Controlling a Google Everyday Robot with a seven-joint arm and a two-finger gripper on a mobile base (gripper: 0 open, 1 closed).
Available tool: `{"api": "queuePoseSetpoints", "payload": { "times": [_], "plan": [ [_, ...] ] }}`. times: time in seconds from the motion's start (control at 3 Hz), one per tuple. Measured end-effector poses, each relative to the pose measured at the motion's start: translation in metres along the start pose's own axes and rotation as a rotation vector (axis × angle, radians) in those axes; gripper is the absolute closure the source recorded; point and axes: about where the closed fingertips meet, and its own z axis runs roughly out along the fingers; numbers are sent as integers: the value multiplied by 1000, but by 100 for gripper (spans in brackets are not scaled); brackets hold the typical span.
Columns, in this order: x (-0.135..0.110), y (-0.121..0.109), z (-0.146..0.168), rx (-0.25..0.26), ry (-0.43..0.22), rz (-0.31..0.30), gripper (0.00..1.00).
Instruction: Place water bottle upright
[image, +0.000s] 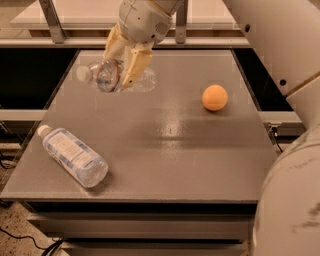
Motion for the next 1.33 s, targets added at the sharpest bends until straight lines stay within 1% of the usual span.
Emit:
{"api": "queuePoseSetpoints", "payload": {
  "times": [0.33,0.67,1.0,1.33],
  "plan": [
    [0,-6,2,20,-1,-1,100],
    [0,-11,3,51,1,22,100],
    [-1,-14,1,111,-9,79,100],
    [-5,-16,-3,235,-58,221,100]
  ]
}}
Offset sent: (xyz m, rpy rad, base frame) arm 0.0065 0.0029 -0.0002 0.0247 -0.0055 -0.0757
